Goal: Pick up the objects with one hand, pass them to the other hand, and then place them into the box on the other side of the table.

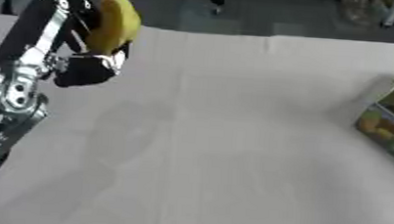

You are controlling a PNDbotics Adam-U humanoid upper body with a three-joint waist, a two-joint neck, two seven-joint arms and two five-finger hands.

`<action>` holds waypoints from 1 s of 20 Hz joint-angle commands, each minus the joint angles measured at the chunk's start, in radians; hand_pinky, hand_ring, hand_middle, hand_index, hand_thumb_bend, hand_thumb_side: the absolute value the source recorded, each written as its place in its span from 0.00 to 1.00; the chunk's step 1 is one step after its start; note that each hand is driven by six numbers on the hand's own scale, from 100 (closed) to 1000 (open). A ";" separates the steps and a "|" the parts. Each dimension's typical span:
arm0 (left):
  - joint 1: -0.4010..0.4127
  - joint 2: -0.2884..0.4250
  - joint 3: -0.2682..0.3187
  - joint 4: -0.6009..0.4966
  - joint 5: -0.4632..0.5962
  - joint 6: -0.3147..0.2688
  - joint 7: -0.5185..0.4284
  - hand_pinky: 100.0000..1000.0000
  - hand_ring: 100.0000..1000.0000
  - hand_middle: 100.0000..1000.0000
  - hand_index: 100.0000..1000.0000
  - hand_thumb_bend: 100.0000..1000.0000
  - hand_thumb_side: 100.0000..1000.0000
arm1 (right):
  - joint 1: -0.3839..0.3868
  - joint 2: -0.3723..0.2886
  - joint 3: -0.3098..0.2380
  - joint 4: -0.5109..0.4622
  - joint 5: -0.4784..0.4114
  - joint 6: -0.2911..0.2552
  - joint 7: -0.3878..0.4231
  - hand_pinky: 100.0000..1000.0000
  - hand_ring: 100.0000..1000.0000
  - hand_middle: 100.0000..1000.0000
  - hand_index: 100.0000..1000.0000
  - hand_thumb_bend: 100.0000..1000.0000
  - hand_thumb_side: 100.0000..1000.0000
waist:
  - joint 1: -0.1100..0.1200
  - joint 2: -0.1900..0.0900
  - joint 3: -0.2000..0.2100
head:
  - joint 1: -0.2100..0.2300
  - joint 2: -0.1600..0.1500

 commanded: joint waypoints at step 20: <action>-0.012 -0.065 -0.049 0.011 0.106 -0.137 0.147 0.38 0.41 0.36 0.33 0.06 0.04 | -0.335 -0.015 0.306 -0.065 0.078 0.022 0.307 0.78 0.93 0.74 0.93 0.01 0.44 | -0.042 -0.050 -0.010 | -0.014 0.020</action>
